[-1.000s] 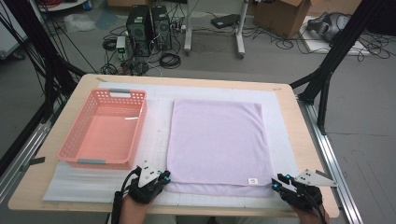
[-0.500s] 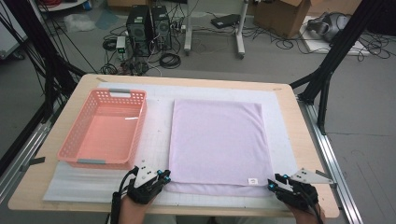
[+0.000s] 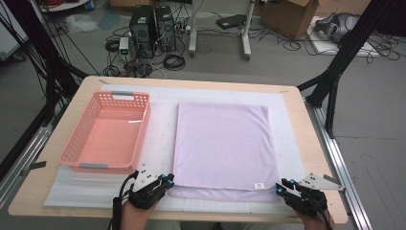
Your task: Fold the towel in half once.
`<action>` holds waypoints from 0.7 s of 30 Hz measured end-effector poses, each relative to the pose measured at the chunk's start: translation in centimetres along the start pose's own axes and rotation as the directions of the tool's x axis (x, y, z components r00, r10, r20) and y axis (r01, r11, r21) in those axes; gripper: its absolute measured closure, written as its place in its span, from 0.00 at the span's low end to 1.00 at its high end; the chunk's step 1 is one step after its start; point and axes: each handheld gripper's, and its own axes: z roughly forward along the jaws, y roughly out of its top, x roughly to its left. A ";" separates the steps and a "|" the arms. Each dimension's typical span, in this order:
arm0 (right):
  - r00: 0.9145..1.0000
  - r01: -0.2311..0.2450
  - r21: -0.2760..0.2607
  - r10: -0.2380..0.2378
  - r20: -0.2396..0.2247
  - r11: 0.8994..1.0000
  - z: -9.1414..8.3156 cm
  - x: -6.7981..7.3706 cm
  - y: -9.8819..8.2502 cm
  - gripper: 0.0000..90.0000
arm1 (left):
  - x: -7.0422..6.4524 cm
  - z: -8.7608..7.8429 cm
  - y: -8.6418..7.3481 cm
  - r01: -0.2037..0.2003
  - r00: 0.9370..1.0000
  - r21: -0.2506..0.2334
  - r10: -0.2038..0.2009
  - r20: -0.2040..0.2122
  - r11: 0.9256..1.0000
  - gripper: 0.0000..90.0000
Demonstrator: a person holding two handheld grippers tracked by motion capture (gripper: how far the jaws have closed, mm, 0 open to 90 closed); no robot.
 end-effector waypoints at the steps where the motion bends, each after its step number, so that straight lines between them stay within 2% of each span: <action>1: 1.000 0.006 -0.001 -0.006 -0.005 1.000 0.0 0.1 0.1 0.75 | 0.0 0.0 0.0 0.000 1.000 0.000 0.000 0.001 1.000 0.97; 5: 0.999 0.035 0.043 -0.035 -0.010 0.998 1.0 0.3 -0.1 0.77 | 0.0 0.1 0.0 -0.002 1.000 0.000 0.002 0.001 1.000 0.98; 6: 0.999 0.041 0.051 -0.041 -0.008 0.998 1.2 0.2 -0.2 0.83 | -0.1 0.1 0.0 0.000 1.000 0.001 0.000 0.000 1.000 0.98; 7: 0.999 0.044 0.054 -0.043 -0.008 0.998 1.3 0.2 -0.2 0.93 | 0.0 0.1 0.0 0.001 1.000 0.002 -0.001 0.000 1.000 0.98; 8: 0.999 0.053 0.054 -0.052 -0.016 0.997 1.3 0.1 -0.2 0.96 | 0.0 0.1 -0.1 0.001 1.000 0.003 -0.001 0.000 1.000 0.98; 12: 0.998 0.070 0.033 -0.070 -0.010 0.997 0.7 0.1 -0.2 0.97 | -0.1 0.0 -0.1 0.003 1.000 0.002 -0.003 0.000 1.000 0.98; 21: 0.998 0.063 -0.002 -0.063 -0.027 0.998 -0.8 -0.1 -0.2 0.98 | -0.3 -0.9 -0.2 0.009 1.000 -0.009 -0.009 0.005 1.000 0.98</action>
